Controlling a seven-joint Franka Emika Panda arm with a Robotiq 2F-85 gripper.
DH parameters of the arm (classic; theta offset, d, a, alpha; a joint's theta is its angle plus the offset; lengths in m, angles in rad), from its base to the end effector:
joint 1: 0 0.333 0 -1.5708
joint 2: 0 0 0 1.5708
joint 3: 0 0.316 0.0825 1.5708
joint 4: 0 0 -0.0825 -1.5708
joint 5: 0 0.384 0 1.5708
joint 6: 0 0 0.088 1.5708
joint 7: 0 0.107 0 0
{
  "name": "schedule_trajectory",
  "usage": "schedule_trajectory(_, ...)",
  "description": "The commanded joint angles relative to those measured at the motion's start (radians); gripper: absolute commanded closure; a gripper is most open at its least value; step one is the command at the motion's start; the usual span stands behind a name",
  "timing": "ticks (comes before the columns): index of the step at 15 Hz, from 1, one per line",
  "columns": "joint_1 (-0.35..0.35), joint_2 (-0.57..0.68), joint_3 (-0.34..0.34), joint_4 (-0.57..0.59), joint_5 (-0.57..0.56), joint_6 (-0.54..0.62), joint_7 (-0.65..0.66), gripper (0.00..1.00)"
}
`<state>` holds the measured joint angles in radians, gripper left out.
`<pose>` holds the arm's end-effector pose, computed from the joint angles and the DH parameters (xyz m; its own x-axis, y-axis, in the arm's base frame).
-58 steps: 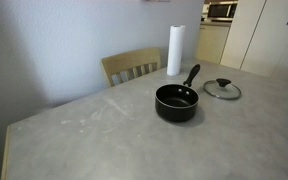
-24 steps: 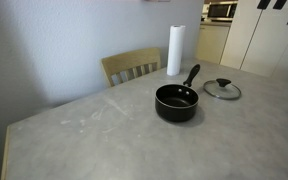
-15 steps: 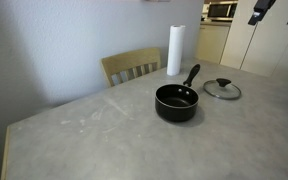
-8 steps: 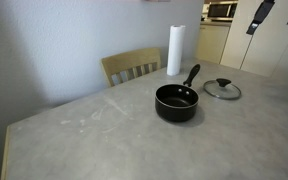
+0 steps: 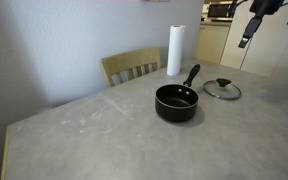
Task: Place the glass lid on the black saucepan
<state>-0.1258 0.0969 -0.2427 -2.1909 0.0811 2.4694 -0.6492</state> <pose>0.5248 -0.2015 0.3616 0.9592 0.2267 0.1687 0.2159 -0.9731 0.0803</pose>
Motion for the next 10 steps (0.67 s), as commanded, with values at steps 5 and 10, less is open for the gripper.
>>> schedule_trajectory(5, -0.075, 0.222, 0.099, 0.062, 0.028, 0.123, 0.043, 0.0)
schedule_trajectory(10, -0.122, 0.303, 0.149, 0.123, 0.016, 0.104, 0.057, 0.0)
